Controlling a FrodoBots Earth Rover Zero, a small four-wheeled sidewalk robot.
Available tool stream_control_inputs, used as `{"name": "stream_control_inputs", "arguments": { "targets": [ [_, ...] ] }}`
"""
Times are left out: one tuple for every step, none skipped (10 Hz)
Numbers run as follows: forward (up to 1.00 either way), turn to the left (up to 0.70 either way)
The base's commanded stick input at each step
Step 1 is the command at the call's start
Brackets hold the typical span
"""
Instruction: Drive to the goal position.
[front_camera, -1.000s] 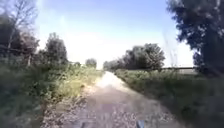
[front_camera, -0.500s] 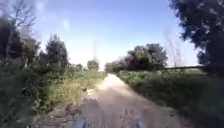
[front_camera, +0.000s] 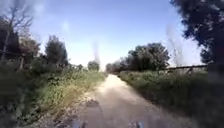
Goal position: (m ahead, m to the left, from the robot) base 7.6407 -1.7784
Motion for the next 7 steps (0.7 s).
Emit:
{"name": "stream_control_inputs", "arguments": {
  "targets": [
    [0.70,0.00],
    [0.70,0.00],
    [0.70,0.00],
    [0.70,0.00],
    [0.70,0.00],
    [0.70,0.00],
    [0.70,0.00]
  ]
}}
